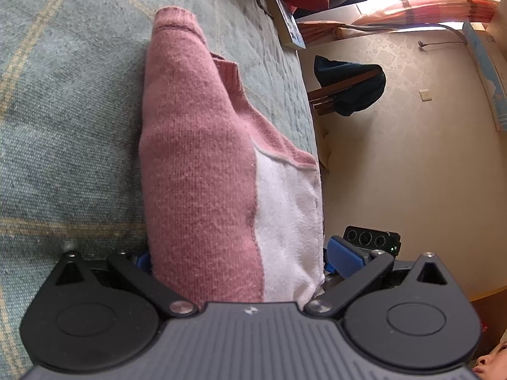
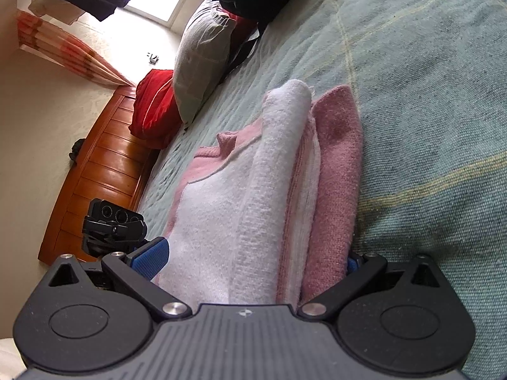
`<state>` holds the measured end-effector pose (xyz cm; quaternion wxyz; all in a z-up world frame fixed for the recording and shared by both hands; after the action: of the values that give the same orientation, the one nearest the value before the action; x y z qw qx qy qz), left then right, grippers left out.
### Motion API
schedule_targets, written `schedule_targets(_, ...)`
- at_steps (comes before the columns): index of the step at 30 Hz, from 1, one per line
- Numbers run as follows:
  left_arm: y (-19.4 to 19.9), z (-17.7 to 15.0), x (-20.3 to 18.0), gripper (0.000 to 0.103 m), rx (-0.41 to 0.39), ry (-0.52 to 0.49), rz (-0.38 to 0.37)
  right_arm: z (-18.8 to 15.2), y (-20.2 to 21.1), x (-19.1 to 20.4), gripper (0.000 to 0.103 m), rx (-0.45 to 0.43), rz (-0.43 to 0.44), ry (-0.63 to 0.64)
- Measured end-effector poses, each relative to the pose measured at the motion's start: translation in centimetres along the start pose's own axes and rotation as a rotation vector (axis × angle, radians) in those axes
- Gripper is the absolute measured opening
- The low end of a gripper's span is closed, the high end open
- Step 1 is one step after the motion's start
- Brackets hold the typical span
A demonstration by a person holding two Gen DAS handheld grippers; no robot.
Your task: Fold clothes
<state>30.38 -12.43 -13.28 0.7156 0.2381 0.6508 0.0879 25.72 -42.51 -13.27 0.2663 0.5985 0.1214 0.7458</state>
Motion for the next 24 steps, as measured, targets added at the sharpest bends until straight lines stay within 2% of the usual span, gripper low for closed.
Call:
schedule_targets(5,0.3,-0.8,-0.2,0.102,-0.007,-0.004,0.001,0.0,0.4,-0.3,0.103,0.006,0.035,0.008)
schedule_targets(11,-0.2,0.4,0.0,0.102,0.001,0.049,0.010,0.9,0.9,-1.3,0.103,0.038,0.118,-0.053)
schedule_targets(15,-0.1,-0.5,-0.5,0.102,-0.001,0.034,0.025,0.6,1.3,-1.6,0.103,0.036,0.153,-0.053)
schedule_targets(18,0.1,-1.0,-0.3,0.102,-0.005,0.027,0.007,0.2,1.7,-1.7,0.103,0.024,0.179,-0.039)
schedule_targets(20,0.1,-0.7,0.1,0.102,-0.012,0.051,-0.004,0.5,1.7,-1.9,0.103,0.021,0.184,-0.059)
schedule_targets(24,-0.2,-0.4,0.0,0.102,-0.027,0.065,0.005,0.9,1.2,-1.7,0.099,0.019,0.142,-0.061)
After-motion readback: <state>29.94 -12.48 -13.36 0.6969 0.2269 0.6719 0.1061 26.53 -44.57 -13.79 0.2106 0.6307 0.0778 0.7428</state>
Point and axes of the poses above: each gripper's, at about its wrist camera, not at the fingertips, and y roughly against the way its jaws point, x to its left, z to its top, the point moved 4 cm from there along -y, roughly the way its jaws point, and after that the axes turned 12 degrees about x, right-handed, at the moved point
